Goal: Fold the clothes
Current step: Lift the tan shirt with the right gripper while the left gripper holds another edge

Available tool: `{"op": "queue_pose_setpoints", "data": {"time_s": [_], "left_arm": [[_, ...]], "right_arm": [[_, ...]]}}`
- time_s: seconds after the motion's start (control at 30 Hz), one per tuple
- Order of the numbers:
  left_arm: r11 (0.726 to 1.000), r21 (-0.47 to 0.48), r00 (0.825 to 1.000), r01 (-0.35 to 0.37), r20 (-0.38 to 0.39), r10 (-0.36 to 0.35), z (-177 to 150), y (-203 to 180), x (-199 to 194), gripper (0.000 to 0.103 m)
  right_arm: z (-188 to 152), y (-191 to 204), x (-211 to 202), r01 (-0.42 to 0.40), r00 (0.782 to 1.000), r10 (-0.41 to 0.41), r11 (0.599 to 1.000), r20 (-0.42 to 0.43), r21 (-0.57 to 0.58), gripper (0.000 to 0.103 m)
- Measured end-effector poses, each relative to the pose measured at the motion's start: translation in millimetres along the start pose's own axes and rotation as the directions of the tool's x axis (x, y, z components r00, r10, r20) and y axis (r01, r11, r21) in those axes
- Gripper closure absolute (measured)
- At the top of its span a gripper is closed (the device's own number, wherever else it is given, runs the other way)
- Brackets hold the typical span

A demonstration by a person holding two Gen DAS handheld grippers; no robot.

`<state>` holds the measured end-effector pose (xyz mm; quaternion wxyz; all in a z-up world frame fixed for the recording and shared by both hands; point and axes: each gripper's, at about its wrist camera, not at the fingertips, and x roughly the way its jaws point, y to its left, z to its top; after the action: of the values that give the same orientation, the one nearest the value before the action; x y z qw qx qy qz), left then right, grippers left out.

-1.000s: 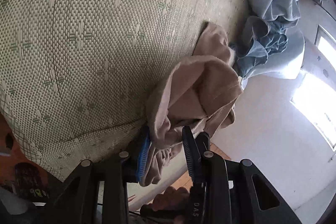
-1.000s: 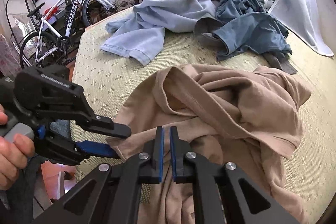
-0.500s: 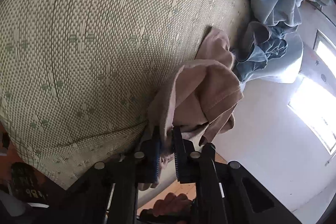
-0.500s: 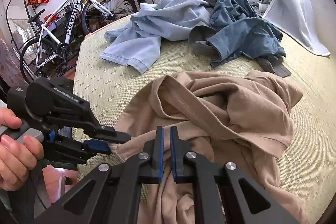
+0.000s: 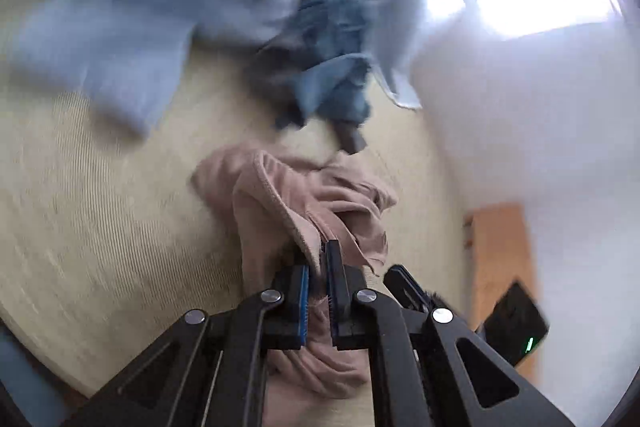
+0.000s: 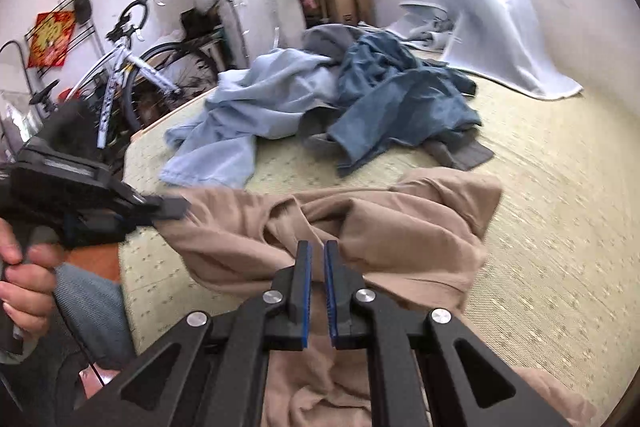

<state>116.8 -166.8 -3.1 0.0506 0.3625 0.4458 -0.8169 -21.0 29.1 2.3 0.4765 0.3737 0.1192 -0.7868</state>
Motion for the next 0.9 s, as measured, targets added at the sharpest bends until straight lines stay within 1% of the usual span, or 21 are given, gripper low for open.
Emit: {"op": "queue_pose_setpoints", "data": {"time_s": [0.07,0.1,0.13,0.2,0.3,0.4,0.5,0.53,0.67,0.7,0.77,0.83,0.9], "left_arm": [[0.987,0.146,0.998,-0.061,0.027,0.058,4,-17,-1,0.096],[0.975,0.201,0.996,-0.09,0.039,0.084,-1,-21,-7,0.096],[0.962,0.246,0.992,-0.122,0.049,0.113,-5,-24,-8,0.096],[0.942,0.292,0.986,-0.165,0.065,0.153,-9,-28,-6,0.096],[0.895,0.37,0.969,-0.247,0.123,0.217,-13,-37,1,0.096],[0.86,0.421,0.956,-0.289,0.176,0.236,-11,-44,9,0.096],[0.823,0.472,0.946,-0.316,0.226,0.234,-11,-51,11,0.096],[0.821,0.476,0.945,-0.314,0.237,0.224,-10,-51,10,0.096],[0.832,0.471,0.944,-0.292,0.284,0.17,-1,-52,-2,0.096],[0.833,0.468,0.939,-0.294,0.304,0.161,1,-52,-6,0.096],[0.834,0.459,0.928,-0.305,0.339,0.153,3,-52,-14,0.096],[0.843,0.438,0.92,-0.313,0.362,0.154,7,-50,-19,0.096],[0.845,0.425,0.912,-0.325,0.378,0.16,9,-49,-23,0.096]], "right_arm": [[-3,-8,2,0.02,1.0,-0.02,1.0,-0.011,0.003,0.088],[-4,-12,3,0.029,0.999,-0.028,1.0,-0.016,0.006,0.078],[-6,-16,3,0.037,0.999,-0.037,0.999,-0.02,0.008,0.067],[-9,-22,4,0.054,0.998,-0.054,0.999,-0.025,0.005,0.06],[-12,-30,4,0.079,0.997,-0.079,0.997,-0.026,0.015,0.06],[-14,-36,3,0.098,0.995,-0.097,0.995,-0.021,0.037,0.06],[-15,-42,1,0.129,0.992,-0.129,0.99,-0.012,0.054,0.06],[-15,-44,0,0.139,0.99,-0.139,0.989,-0.008,0.058,0.06],[-17,-54,-14,0.193,0.981,-0.194,0.979,0.012,0.059,0.058],[-18,-58,-18,0.212,0.977,-0.213,0.976,0.017,0.054,0.056],[-20,-64,-24,0.256,0.967,-0.256,0.966,0.011,0.04,0.056],[-24,-69,-25,0.268,0.963,-0.268,0.963,-0.001,0.032,0.056],[-25,-70,-23,0.267,0.964,-0.267,0.964,-0.006,0.014,0.056]]}}
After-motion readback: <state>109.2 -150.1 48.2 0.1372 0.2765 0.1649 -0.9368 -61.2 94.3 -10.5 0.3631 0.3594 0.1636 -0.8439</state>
